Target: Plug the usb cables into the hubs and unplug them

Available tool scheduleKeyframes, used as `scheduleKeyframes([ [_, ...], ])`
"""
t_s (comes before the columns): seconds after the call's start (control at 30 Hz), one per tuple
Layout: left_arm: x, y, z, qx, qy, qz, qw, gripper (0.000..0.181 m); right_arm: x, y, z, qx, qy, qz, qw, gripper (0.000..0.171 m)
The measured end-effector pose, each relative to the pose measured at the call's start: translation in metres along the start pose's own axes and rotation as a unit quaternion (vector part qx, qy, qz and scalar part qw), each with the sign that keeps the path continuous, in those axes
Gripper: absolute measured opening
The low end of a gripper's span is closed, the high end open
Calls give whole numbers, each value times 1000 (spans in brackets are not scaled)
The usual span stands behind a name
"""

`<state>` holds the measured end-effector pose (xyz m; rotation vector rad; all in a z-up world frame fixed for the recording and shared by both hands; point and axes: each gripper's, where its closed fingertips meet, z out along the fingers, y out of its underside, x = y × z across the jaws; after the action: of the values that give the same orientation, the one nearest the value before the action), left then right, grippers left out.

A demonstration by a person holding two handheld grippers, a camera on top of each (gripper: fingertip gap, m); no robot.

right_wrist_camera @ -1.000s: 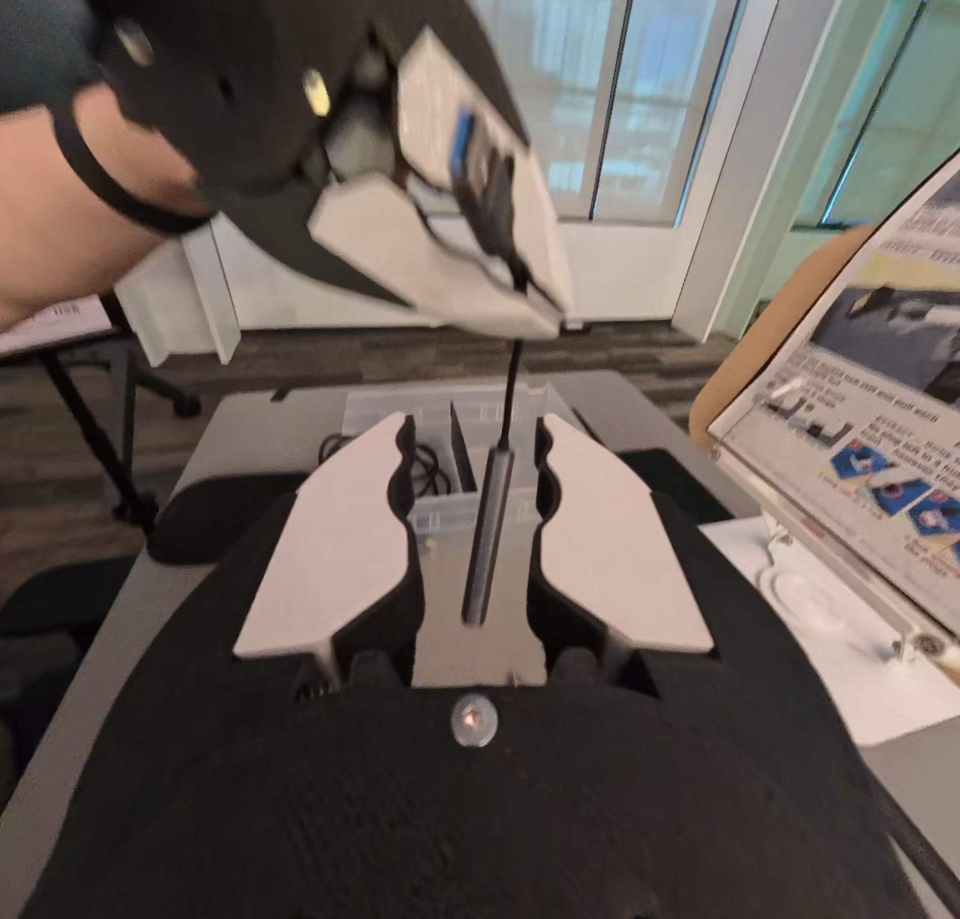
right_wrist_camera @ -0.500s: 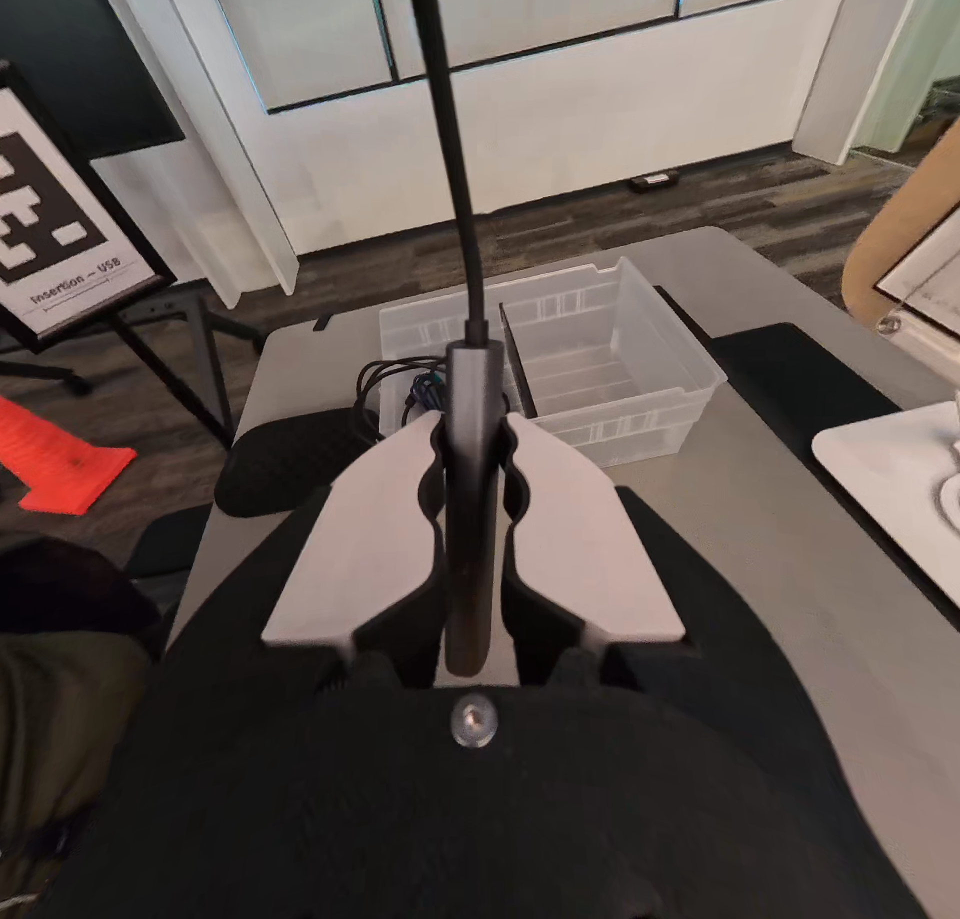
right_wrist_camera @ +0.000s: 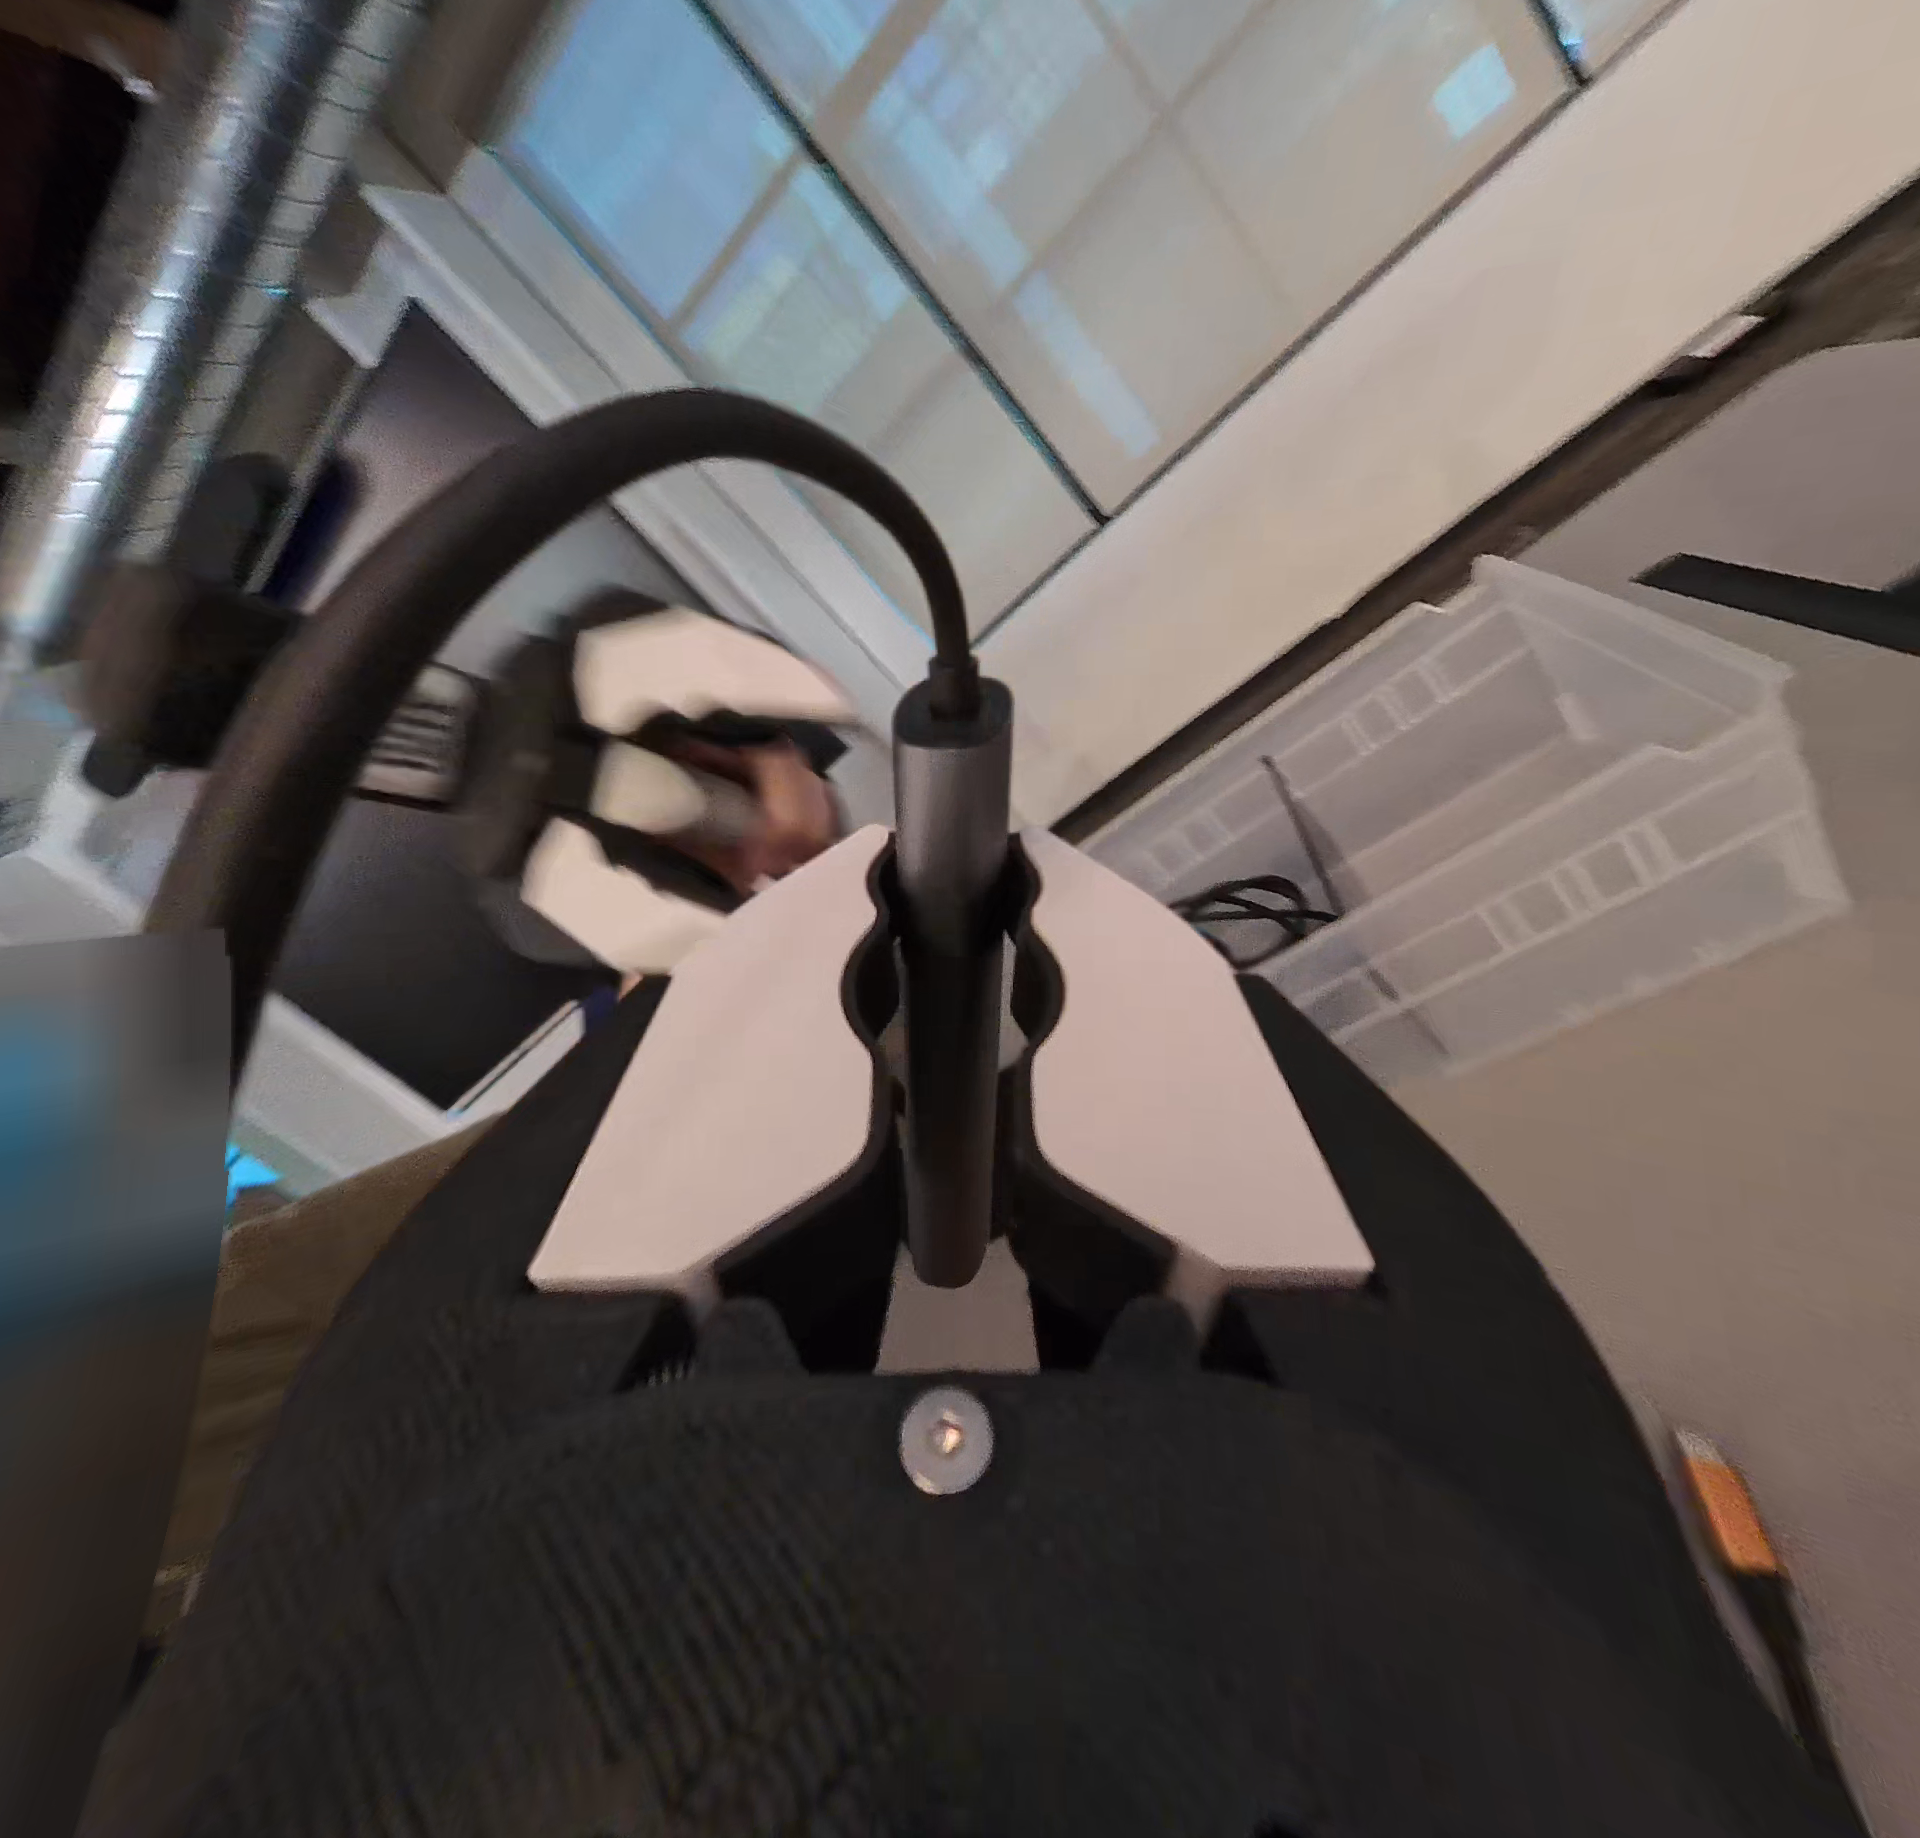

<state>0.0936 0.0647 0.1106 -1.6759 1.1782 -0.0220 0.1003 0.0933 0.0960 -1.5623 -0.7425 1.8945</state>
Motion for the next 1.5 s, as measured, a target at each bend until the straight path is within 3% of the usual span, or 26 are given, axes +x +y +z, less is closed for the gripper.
scheduleKeyframes([
  [0.13,40,24,15,52,63,-94,992,44,-33,-1,1,-4,-68,-39,997,18],
  [0.33,50,-9,0,203,172,-217,939,41,-49,0,-1,-14,-68,-128,989,18],
  [0.43,50,-7,9,210,177,-218,936,38,-54,0,-2,-13,-81,-145,986,18],
  [0.57,71,-9,25,196,224,-219,929,50,-63,5,-1,-19,-107,-180,978,18],
  [0.63,74,-15,27,214,228,-210,926,24,-70,9,0,-23,-127,-202,971,18],
  [0.8,66,-23,20,263,191,-191,926,18,-85,6,-6,-15,-145,-221,964,23],
  [0.93,45,-23,0,293,131,-174,931,17,-64,-3,-13,-19,-40,-264,964,51],
  [1.03,33,-24,-19,309,108,-165,930,17,-47,-4,-19,-42,25,-292,955,50],
  [1.2,15,-24,-50,312,40,-121,941,16,24,-16,-44,-76,238,-292,923,49],
  [1.5,18,-21,-98,329,-3,-93,940,17,25,-54,-84,10,287,-319,903,45],
])
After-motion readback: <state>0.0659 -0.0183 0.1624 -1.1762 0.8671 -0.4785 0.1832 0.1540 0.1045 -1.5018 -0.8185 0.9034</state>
